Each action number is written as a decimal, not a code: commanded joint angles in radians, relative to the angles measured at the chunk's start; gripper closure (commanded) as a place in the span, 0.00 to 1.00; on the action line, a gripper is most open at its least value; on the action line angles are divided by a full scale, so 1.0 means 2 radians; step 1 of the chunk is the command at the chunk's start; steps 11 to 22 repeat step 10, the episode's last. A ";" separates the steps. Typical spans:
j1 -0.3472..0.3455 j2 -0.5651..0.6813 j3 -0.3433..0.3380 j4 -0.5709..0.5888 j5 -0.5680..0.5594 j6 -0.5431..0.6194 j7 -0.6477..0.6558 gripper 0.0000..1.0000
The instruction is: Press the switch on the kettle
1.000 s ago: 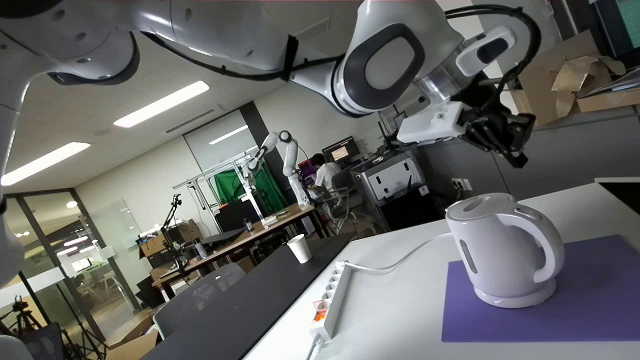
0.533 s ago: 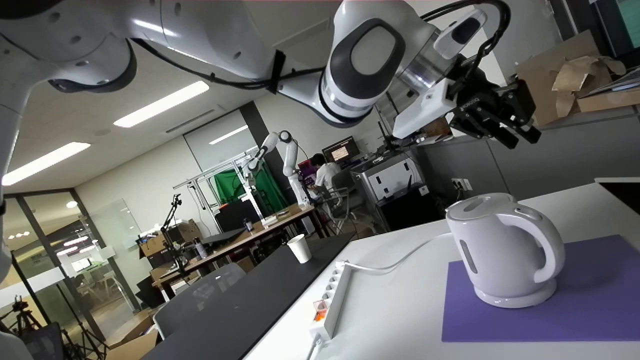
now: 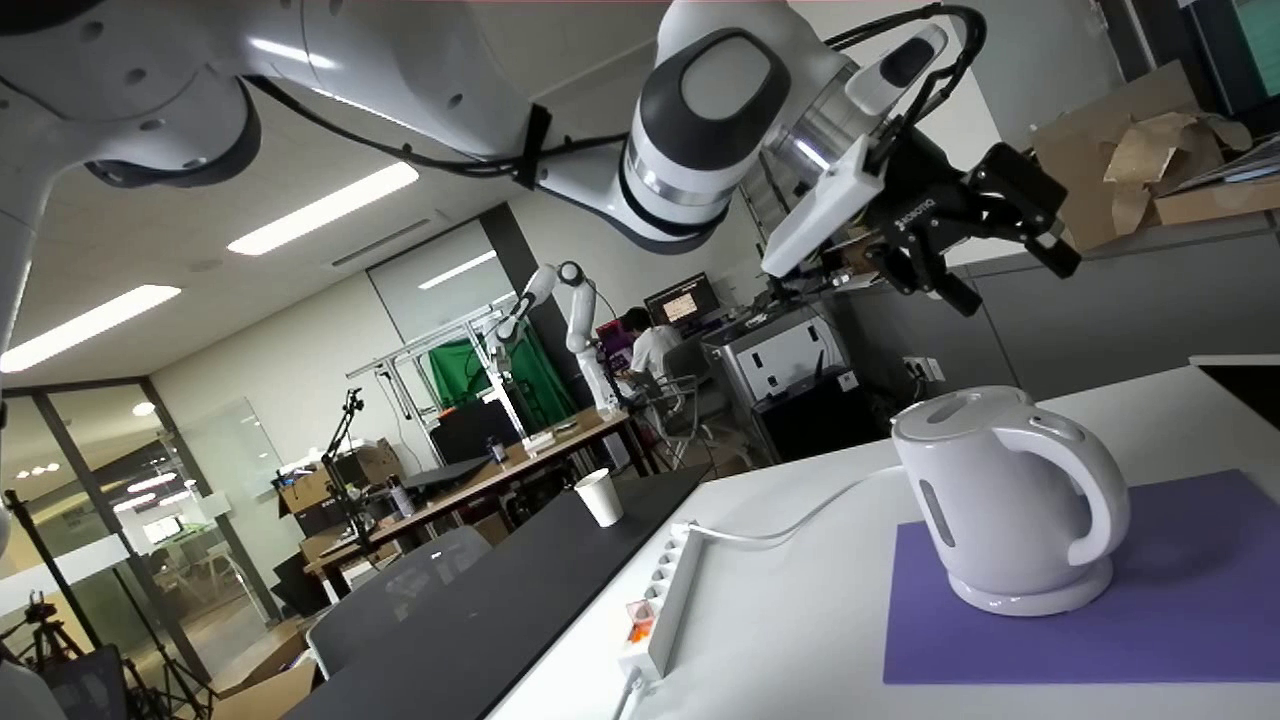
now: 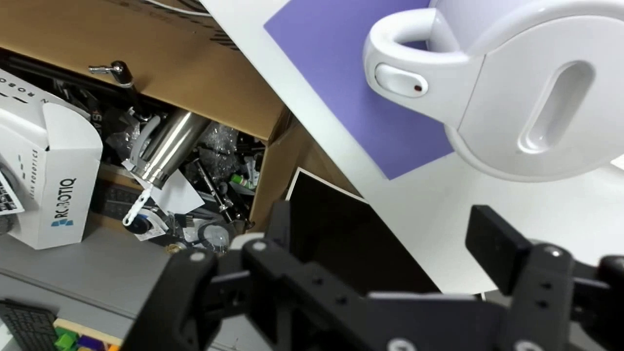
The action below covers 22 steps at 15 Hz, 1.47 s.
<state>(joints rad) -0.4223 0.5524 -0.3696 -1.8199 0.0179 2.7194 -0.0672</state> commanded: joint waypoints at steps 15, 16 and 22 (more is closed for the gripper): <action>-0.006 -0.012 0.007 0.002 -0.025 -0.042 -0.002 0.00; -0.006 -0.012 0.007 0.002 -0.025 -0.042 -0.002 0.00; -0.006 -0.012 0.007 0.002 -0.025 -0.042 -0.002 0.00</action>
